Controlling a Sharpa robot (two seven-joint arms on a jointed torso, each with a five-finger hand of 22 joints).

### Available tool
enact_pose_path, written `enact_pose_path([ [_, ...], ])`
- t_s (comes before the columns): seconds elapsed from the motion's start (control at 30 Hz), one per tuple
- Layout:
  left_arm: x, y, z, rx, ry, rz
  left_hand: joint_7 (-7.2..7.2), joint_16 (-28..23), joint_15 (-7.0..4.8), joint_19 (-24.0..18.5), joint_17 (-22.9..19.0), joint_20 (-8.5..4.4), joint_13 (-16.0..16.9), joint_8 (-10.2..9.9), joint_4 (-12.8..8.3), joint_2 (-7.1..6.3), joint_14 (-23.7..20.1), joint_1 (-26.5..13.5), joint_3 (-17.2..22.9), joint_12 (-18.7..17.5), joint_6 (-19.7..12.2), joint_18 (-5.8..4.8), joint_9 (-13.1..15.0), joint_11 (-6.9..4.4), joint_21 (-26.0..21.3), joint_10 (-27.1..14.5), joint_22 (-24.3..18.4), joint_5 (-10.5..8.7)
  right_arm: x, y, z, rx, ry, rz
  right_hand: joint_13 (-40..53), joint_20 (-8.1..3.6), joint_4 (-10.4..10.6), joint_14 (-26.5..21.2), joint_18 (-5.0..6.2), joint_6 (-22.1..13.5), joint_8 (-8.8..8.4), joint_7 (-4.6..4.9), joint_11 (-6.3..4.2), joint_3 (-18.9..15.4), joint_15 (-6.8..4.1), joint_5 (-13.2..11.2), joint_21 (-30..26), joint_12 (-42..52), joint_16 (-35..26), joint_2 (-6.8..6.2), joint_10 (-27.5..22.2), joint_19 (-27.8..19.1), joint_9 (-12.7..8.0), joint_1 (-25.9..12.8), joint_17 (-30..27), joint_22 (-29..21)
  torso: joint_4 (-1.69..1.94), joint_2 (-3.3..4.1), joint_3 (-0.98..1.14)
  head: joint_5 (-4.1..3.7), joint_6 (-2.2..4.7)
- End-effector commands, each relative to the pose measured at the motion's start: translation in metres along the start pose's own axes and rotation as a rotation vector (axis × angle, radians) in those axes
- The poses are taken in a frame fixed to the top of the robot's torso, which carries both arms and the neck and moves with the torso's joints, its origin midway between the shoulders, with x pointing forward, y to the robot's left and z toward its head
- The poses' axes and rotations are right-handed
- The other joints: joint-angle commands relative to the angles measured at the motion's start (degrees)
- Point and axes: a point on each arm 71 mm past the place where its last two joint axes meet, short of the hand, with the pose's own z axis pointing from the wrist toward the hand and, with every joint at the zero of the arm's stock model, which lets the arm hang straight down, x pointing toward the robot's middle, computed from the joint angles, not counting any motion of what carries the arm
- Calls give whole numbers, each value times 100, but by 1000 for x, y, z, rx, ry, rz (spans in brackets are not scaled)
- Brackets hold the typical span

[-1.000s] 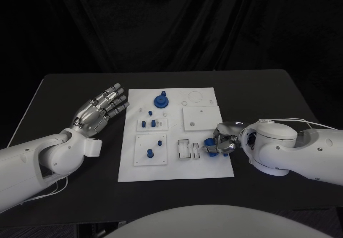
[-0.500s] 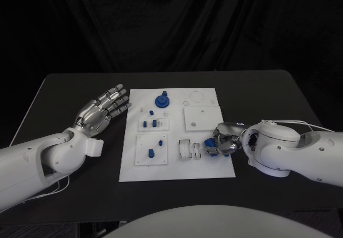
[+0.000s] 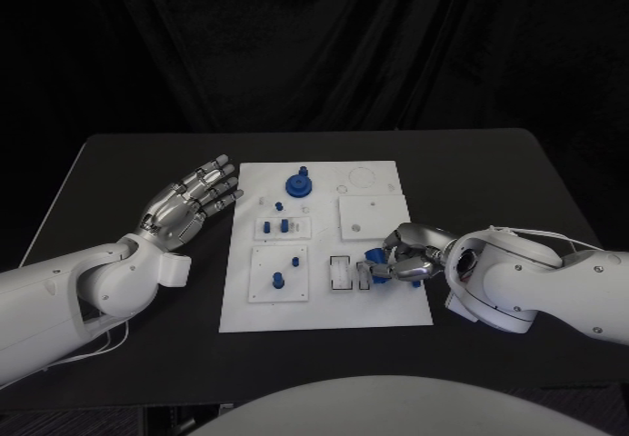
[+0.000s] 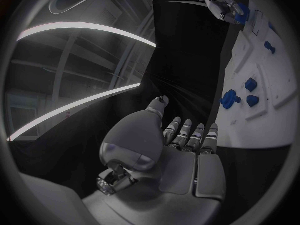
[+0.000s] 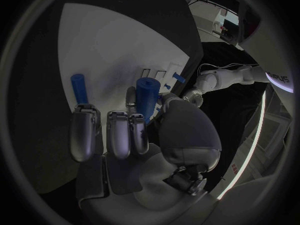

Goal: Assemble the parts on the task board

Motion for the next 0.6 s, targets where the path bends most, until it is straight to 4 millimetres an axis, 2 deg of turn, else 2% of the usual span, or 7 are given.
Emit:
enact_pose_path([
  [0.03, 2, 1, 0, 2, 19, -6, 45, 18, 34, 38, 4, 13, 10, 12, -7, 16, 0, -27, 35, 38, 13, -103, 3, 41, 20, 7, -1, 12, 3, 4, 1, -14, 15, 99, 1509, -35, -657, 438, -81, 129, -68, -95, -26, 690, -33, -260, 6, 15, -32, -26, 618, 298, -2, -131, 493, 1202, 1, 10, 5, -15, -1],
  [0.23, 3, 1, -1, 1, 18, -6, 50, 26, 36, 41, 6, 14, 11, 15, -7, 13, 1, -31, 37, 50, 24, -103, 5, 51, 22, 10, 6, 12, 7, 10, 4, -22, 39, 109, 1509, -23, -595, 432, -73, 148, -159, -77, -9, 681, -20, -566, -23, 15, -46, 16, 618, 284, 9, -261, 456, 1191, 11, 4, -14, -3, -1],
  [0.3, 3, 0, -1, 1, 16, -5, 50, 26, 36, 41, 6, 14, 11, 15, -7, 13, 1, -31, 37, 50, 24, -103, 5, 51, 22, 10, 6, 12, 8, 11, 5, -23, 44, 108, 1509, -20, -586, 431, -72, 159, -182, -74, -6, 678, -17, -656, -29, 15, -46, 28, 618, 281, 13, -283, 453, 1188, 17, 5, -16, 5, -1],
  [0.37, 3, 0, -1, 0, 12, -7, 50, 26, 36, 41, 6, 14, 11, 15, -7, 13, 1, -31, 37, 50, 24, -103, 5, 51, 22, 10, 6, 12, 10, 14, 6, -23, 57, 104, 1509, -17, -579, 430, -69, 164, -201, -71, -4, 671, -15, -734, -40, 15, -50, 32, 618, 276, 16, -303, 443, 1184, 11, 4, -7, 23, -1],
  [0.5, 3, 0, -1, 0, 10, -10, 56, 34, 37, 42, 7, 15, 12, 17, -9, 8, 3, -33, 38, 60, 34, -104, 6, 59, 22, 14, 4, 13, 12, 18, 9, -28, 69, 100, 1509, 3, -501, 417, -56, 143, -326, -34, 28, 610, 11, -1173, -93, 15, -78, 67, 618, 255, -2, -418, 376, 1166, 10, 3, -16, 35, -1],
  [0.57, 3, 0, -1, 0, 10, -12, 56, 34, 37, 42, 7, 15, 12, 17, -9, 8, 3, -33, 38, 60, 34, -104, 6, 59, 22, 14, 4, 13, 13, 20, 10, -31, 69, 99, 1509, 14, -458, 417, -56, 159, -367, -22, 40, 572, 21, -1380, -95, 15, -79, 86, 618, 253, -5, -468, 372, 1165, 12, 3, -10, 34, -1],
  [0.6, 3, 0, -1, 0, 10, -12, 56, 34, 37, 42, 7, 15, 12, 17, -9, 8, 3, -33, 38, 60, 34, -104, 6, 59, 22, 14, 4, 13, 13, 21, 11, -32, 69, 99, 1509, 15, -455, 418, -56, 160, -373, -21, 41, 568, 22, -1402, -95, 15, -79, 88, 618, 253, -5, -471, 373, 1165, 15, 5, -8, 29, -1],
])
